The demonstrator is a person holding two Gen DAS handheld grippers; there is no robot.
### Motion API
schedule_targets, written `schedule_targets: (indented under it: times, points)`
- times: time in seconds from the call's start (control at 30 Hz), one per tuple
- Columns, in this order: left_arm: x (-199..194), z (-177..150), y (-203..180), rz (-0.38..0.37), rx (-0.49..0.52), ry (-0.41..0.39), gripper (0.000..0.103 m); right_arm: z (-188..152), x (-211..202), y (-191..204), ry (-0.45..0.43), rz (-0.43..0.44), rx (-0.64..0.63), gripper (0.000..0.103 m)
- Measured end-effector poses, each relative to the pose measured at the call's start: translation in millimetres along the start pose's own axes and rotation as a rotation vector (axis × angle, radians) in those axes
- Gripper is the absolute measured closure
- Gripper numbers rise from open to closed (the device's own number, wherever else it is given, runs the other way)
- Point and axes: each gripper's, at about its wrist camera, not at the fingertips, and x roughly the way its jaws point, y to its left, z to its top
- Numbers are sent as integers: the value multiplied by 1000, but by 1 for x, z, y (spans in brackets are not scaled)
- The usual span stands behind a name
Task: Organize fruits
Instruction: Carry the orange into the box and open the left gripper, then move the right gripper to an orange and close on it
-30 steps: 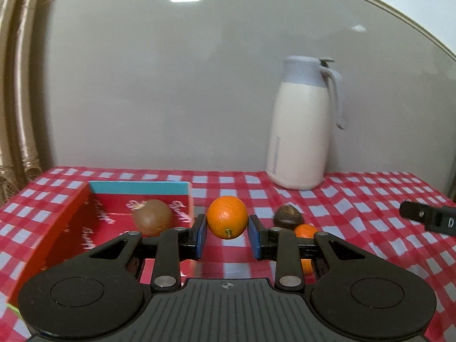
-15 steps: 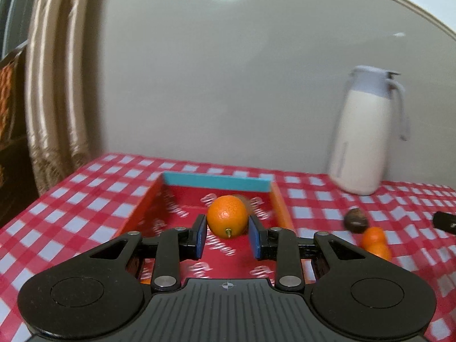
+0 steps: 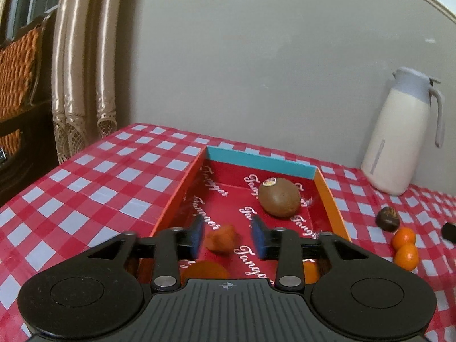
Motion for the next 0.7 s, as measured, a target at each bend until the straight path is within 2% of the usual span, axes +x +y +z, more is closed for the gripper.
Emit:
schedule_targets:
  times: [0.03,0.07,0.17,0.3,0.4,0.53,0.7]
  points:
    - [-4,0,0,9,3,-16,37,0,2,1,7,4,3,0]
    - [-8,0,1,20,8,-37,30,-1,3,2,13,8,6,0]
    - [-19,2,2,33,34,-79,25,-1,8,5,28,17,12,0]
    - [-26,5,15,40,8,-89,23,-3,13,12,48,27,-1,1]
    - [-34,4,26,54,-9,-99,22,-5,19,15,76,36,-4,5]
    - [-43,0,43,67,-49,-101,20,-8,29,16,123,47,14,18]
    - [-49,-3,64,90,-95,-99,17,-12,40,17,161,29,20,19]
